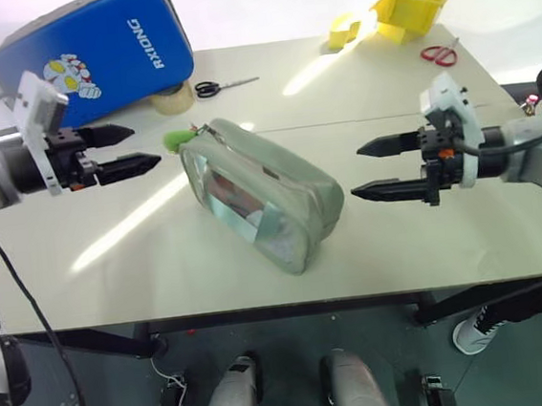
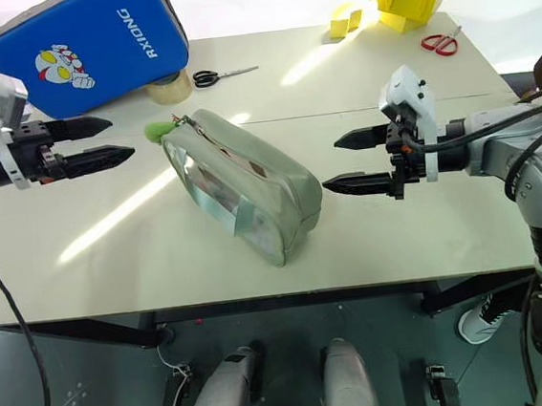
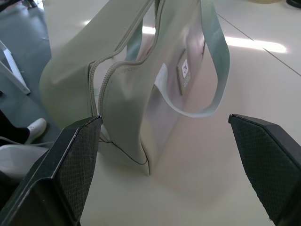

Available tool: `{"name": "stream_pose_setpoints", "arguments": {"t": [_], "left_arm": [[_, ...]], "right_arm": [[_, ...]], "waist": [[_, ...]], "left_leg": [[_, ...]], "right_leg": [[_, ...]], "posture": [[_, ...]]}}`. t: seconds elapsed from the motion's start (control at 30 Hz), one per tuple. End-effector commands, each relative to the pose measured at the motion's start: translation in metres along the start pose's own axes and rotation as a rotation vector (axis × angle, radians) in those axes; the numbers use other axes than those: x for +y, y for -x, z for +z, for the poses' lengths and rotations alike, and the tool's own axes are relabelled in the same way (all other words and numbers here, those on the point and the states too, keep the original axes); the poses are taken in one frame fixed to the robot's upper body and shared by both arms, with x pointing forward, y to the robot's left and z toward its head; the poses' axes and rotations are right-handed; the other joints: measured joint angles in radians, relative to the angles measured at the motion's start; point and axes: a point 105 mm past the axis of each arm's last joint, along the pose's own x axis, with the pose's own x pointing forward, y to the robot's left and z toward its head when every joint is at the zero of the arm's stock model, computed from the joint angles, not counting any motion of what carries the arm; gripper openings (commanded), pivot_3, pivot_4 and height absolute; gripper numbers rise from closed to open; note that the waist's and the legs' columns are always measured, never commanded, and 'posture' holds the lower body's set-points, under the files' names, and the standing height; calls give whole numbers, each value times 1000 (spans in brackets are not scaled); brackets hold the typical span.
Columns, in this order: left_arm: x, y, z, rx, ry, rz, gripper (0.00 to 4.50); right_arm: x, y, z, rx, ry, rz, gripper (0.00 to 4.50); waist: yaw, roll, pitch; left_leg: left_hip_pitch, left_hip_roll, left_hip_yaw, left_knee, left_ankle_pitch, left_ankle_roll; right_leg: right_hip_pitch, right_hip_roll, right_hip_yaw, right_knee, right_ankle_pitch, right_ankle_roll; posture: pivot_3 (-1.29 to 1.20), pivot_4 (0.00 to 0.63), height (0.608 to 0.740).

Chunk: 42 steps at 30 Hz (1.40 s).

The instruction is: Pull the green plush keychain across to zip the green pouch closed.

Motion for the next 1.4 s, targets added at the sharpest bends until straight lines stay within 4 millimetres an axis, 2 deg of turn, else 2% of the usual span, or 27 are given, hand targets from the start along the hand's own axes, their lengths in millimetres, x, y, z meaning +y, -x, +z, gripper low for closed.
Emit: {"name": "stream_pose_setpoints", "arguments": {"t": [0.03,0.2,0.37,0.5,0.63,0.73,0.83,0.97,1.23,1.33,1.4], "left_arm": [[-2,7,9,6,-79,12,4438],[-13,5,6,54,-104,-47,4438],[-30,8,12,76,-100,-146,4438],[-30,9,15,67,-102,-137,4438],[-34,8,23,42,-96,-156,4438],[-31,10,21,55,-93,-148,4438],[-28,12,17,63,-83,-135,4438],[-35,9,15,69,-82,-154,4438],[-51,-4,8,92,-101,-228,4438],[-54,-5,5,103,-108,-238,4438],[-55,-5,4,105,-107,-237,4500]], "right_arm": [[2,9,13,-32,48,-10,4500],[14,15,20,-42,30,56,4500],[25,17,28,-50,8,101,4500],[31,14,26,-42,9,105,4500],[32,13,27,-40,17,90,4500],[31,13,27,-32,23,80,4500],[31,11,23,-11,31,66,4500],[29,7,13,17,53,43,4500],[13,-20,-9,36,44,16,4500],[14,-25,-14,55,66,56,4500],[11,-30,-14,38,56,59,3960]], "waist": [[5,0,0],[9,0,0],[8,0,0],[8,0,0],[8,0,0],[8,0,0],[8,0,0],[8,0,0],[7,0,0],[7,0,0],[6,0,0]], "left_leg": [[0,1,0,0,0,0],[0,2,1,0,0,0],[-1,3,1,0,0,0],[0,4,2,0,0,0],[-1,5,3,0,0,0],[-1,5,3,0,0,0],[0,4,4,0,0,0],[0,5,4,0,0,0],[0,5,6,1,0,0],[0,5,7,1,0,0],[0,5,7,1,0,0]], "right_leg": [[0,0,0,0,0,0],[0,0,0,0,0,0],[0,0,0,-1,0,-1],[-1,1,1,0,0,-1],[-1,1,1,0,1,-1],[-1,1,1,0,1,-1],[-1,1,1,0,1,-1],[-2,1,2,0,1,-1],[-3,1,4,1,1,-1],[-3,1,4,1,1,-1],[-3,1,5,1,1,-1]], "posture": [[0,150,740],[0,150,740],[0,150,740],[0,150,740],[0,150,740],[0,150,740],[0,150,740],[0,150,740],[0,150,740],[0,150,740],[0,150,740]]}}
